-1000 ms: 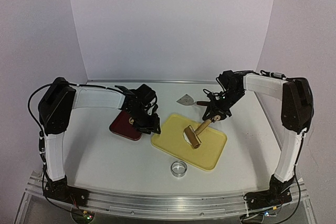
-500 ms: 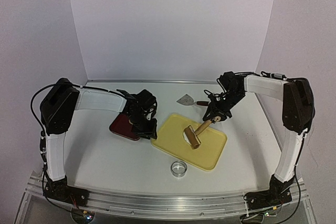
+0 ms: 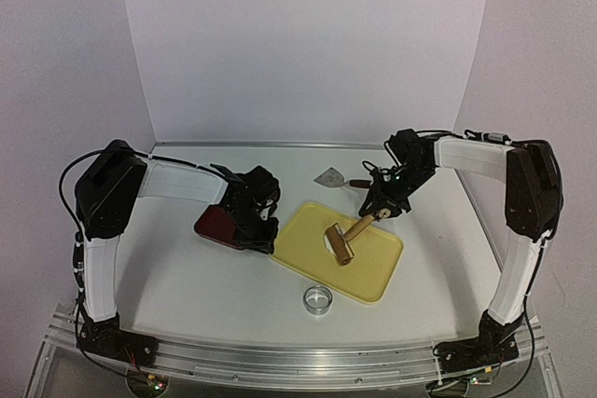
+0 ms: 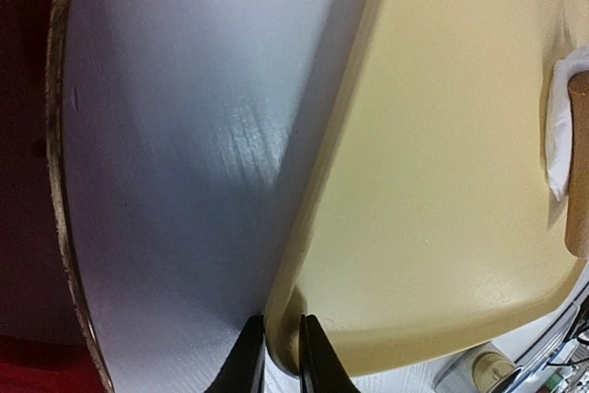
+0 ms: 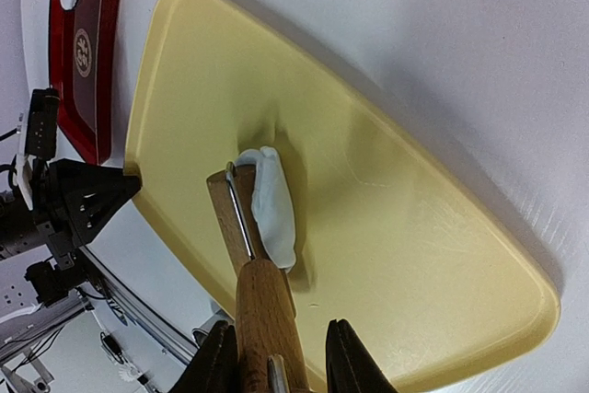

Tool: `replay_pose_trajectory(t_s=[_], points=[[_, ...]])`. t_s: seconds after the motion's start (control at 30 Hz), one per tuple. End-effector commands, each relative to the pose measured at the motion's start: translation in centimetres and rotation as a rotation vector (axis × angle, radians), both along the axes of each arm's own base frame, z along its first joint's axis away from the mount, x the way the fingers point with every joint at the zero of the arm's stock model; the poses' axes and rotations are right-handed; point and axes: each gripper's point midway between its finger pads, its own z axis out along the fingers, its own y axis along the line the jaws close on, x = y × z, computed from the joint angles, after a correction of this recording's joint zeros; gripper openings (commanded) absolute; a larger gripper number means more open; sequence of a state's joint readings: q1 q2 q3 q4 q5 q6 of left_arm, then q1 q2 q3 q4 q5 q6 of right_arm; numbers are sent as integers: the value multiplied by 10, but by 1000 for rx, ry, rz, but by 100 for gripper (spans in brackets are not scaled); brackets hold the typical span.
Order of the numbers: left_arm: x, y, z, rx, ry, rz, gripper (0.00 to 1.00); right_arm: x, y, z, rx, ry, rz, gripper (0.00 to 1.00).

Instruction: Roll out the dumpling wrappers from the dough

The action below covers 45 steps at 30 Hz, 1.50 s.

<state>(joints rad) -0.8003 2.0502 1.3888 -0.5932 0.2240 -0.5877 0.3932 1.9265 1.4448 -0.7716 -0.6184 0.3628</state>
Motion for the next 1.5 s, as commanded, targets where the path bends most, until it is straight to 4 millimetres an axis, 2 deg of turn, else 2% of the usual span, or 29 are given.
replay_pose_trajectory(t_s=[0.0,0.1,0.43,0.57,0.83,1.1,1.47], points=[[-2,3,-11,33,-3,-21,5,-32,-63,-88,-459,107,-23,0],[-1,2,-9,34,-13,-21,0,-33,-67,-91,-484,110,-32,0],[2,1,-8,38,-23,-27,0,-30,-71,-99,-527,121,-57,0],[5,9,-13,95,-21,-3,0,-30,-89,-94,-609,107,-88,0],[7,22,-17,164,-25,44,0,-32,-122,-87,-616,130,-152,0],[8,26,-18,185,-26,63,0,-29,-138,-84,-622,137,-187,0],[10,27,-18,192,-29,76,0,-26,-151,-85,-625,144,-202,0]])
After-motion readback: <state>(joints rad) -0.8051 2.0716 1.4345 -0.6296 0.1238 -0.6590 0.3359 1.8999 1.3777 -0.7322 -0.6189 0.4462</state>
